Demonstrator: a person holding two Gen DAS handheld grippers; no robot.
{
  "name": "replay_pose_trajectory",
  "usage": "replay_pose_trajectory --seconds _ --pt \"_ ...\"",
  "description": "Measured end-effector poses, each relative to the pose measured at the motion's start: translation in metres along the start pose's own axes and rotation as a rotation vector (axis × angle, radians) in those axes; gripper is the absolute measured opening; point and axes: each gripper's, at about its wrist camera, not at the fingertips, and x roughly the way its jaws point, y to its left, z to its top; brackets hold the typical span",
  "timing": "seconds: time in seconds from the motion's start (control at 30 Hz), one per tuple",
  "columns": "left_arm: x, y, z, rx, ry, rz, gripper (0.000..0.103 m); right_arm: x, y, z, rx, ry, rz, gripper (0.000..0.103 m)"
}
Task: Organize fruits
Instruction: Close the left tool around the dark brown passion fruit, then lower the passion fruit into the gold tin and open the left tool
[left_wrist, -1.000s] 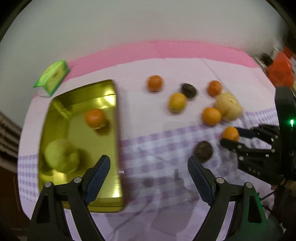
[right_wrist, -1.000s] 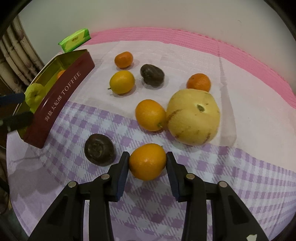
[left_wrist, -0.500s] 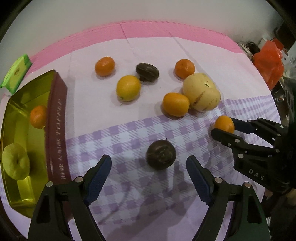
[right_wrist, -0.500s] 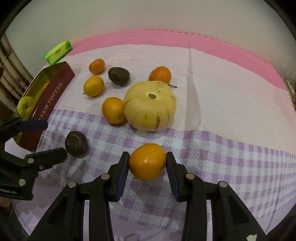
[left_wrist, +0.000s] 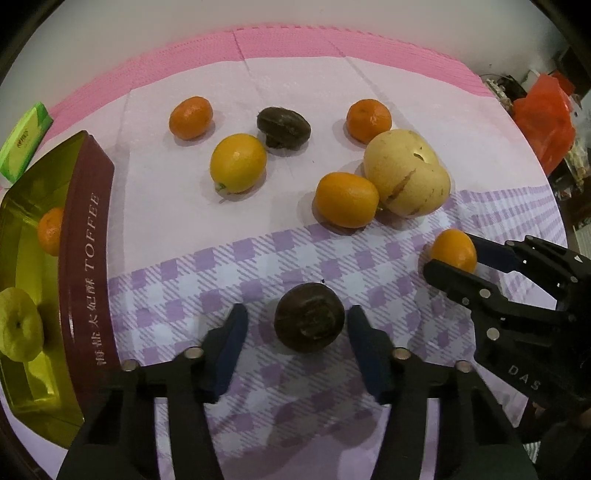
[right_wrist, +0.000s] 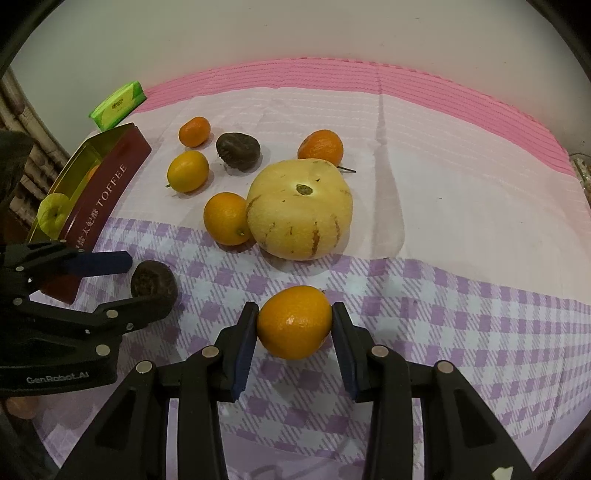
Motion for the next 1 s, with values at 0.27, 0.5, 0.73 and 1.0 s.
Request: replay_pose_trajectory --seconds 0.27,0.5,0.73,1.0 --pt "-0.002 -0.005 -0.002 0.013 0.001 -0.01 0.04 0.001 0.004 0.0 -0.006 0.003 0.0 0.037" --pt "-0.025 0.015 -0.002 -0.031 -0.034 0.009 0.04 0.002 0.006 0.001 -0.013 0.009 -0.007 0.037" --pt "-0.057 0.05 -0.009 -0.102 -0.086 0.05 0.04 0.006 0.009 0.001 -0.017 0.016 -0.01 0.037" --pt "-0.083 0.106 -0.026 -0.198 -0.11 0.124 0.04 0.009 0.01 0.001 -0.022 0.023 -0.015 0.037"
